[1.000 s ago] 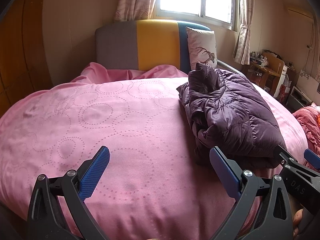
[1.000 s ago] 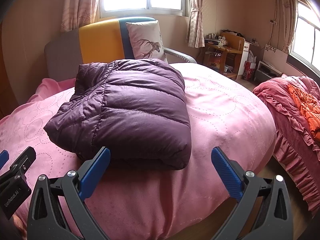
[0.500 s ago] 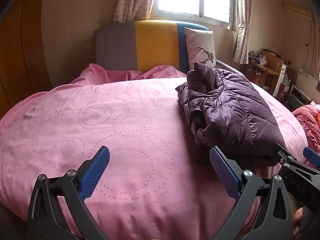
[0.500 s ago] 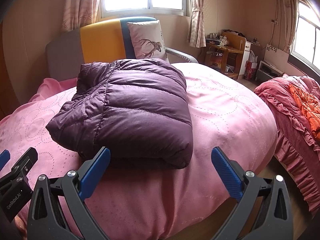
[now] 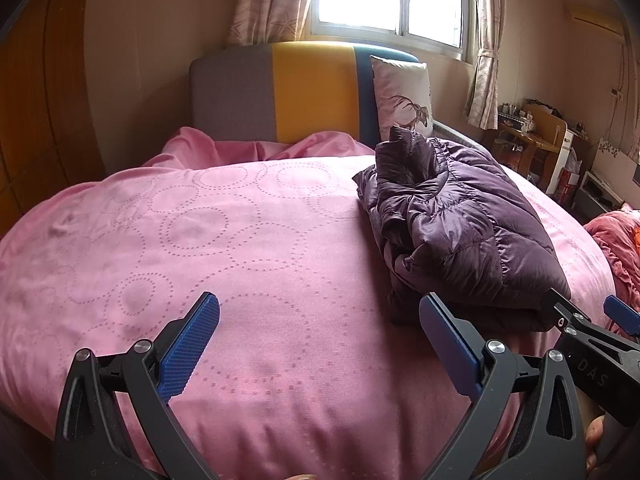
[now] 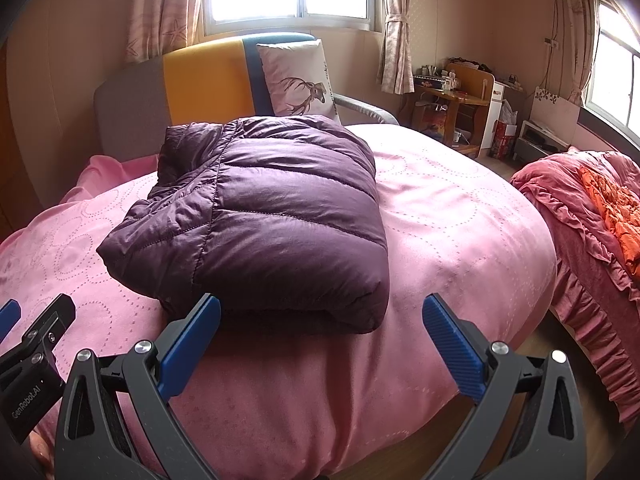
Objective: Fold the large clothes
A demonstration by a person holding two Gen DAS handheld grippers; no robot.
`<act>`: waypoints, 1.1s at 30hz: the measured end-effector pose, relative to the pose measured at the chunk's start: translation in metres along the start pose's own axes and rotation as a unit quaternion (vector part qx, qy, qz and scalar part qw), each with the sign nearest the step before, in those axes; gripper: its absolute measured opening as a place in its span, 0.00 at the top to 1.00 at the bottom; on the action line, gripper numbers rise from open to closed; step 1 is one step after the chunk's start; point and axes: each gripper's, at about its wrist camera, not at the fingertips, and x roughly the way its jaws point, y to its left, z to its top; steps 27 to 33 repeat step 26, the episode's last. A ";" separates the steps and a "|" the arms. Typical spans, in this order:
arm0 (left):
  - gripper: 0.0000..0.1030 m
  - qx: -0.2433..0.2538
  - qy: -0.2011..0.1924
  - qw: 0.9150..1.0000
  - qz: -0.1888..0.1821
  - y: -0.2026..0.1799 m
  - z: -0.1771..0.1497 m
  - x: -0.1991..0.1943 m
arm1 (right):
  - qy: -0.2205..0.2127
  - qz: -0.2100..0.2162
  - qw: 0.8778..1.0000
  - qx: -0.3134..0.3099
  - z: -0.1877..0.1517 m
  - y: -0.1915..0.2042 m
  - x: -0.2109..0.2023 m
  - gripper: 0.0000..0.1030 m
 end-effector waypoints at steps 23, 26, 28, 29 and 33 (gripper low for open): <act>0.04 -0.019 0.010 1.000 0.005 0.007 -0.004 0.003 | -0.002 0.008 1.000 0.004 0.001 -0.001 -0.002 0.02; 0.04 -0.023 0.013 1.000 0.006 0.007 -0.005 0.004 | -0.001 0.007 1.000 0.003 0.001 0.000 -0.002 0.02; 0.04 -0.023 0.013 1.000 0.006 0.007 -0.005 0.004 | -0.001 0.007 1.000 0.003 0.001 0.000 -0.002 0.02; 0.04 -0.023 0.013 1.000 0.006 0.007 -0.005 0.004 | -0.001 0.007 1.000 0.003 0.001 0.000 -0.002 0.02; 0.04 -0.023 0.013 1.000 0.006 0.007 -0.005 0.004 | -0.001 0.007 1.000 0.003 0.001 0.000 -0.002 0.02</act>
